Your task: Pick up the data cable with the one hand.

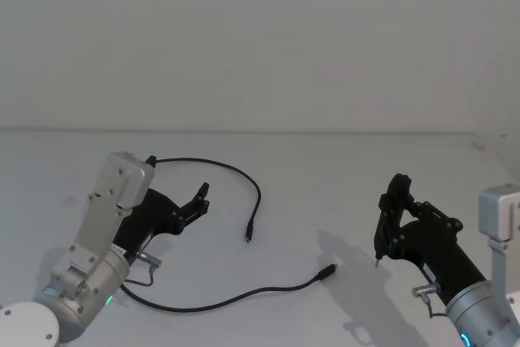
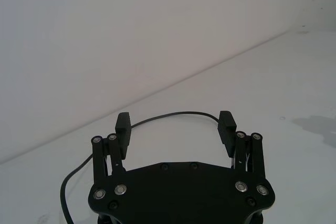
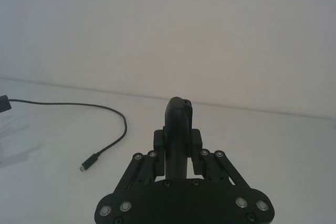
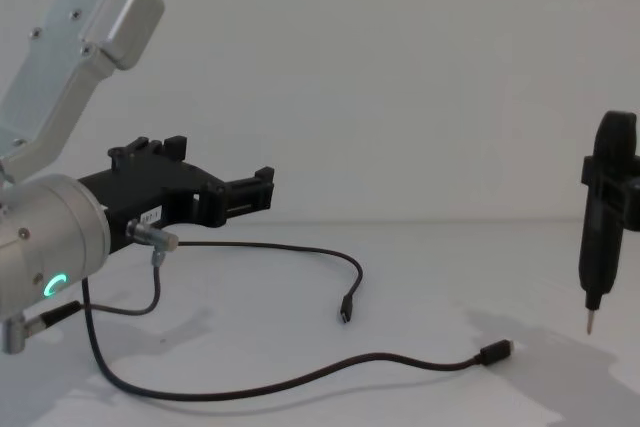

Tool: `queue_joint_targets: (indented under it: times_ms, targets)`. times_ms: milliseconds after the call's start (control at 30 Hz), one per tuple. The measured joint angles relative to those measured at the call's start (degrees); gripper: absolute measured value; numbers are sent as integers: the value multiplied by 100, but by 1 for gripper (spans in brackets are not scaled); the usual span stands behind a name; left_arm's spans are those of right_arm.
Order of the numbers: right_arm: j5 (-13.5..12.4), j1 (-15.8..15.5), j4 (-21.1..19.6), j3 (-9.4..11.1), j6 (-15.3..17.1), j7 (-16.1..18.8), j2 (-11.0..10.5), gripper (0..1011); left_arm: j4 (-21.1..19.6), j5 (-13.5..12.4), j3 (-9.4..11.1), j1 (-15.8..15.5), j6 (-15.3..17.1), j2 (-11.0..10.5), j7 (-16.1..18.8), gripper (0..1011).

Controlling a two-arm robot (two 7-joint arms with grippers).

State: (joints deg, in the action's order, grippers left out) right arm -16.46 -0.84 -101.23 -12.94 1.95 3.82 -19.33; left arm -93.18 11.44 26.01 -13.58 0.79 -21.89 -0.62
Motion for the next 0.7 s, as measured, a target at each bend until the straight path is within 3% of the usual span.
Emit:
queue_joint_targets:
  times_ms: [700]
  targets:
    - [0,0,0,0,0,0,-1,279,0,4,1,0,0,0,0,1001]
